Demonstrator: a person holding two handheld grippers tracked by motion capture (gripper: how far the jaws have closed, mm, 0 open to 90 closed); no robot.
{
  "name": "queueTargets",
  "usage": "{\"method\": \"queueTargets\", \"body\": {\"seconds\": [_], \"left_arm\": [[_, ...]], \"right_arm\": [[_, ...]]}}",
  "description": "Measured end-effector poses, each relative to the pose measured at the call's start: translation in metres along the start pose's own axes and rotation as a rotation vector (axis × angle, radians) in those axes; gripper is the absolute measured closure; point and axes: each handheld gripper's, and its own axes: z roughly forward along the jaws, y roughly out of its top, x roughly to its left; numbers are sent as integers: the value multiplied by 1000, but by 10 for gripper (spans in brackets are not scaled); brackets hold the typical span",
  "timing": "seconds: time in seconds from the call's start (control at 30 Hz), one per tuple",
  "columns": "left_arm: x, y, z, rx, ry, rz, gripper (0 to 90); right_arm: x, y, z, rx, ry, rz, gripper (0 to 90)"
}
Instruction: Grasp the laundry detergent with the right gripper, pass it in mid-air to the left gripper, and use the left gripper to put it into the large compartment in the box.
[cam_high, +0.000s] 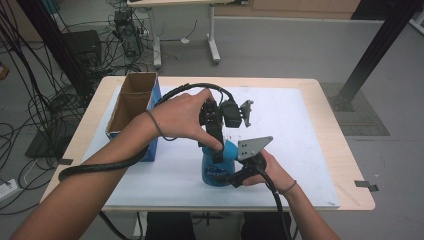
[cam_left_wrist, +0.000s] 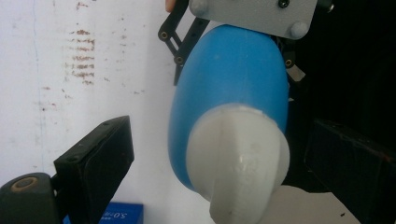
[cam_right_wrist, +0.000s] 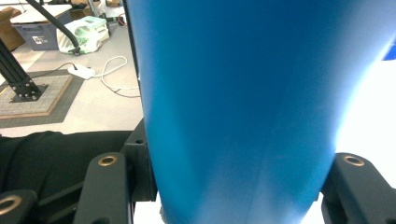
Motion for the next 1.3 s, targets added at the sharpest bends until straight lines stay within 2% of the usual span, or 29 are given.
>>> {"method": "queueTargets", "body": {"seconds": [1.3], "left_arm": [[-1, -2, 1, 0, 0, -6, 85]], "right_arm": [[1, 1, 2, 1, -1, -2, 408]]}}
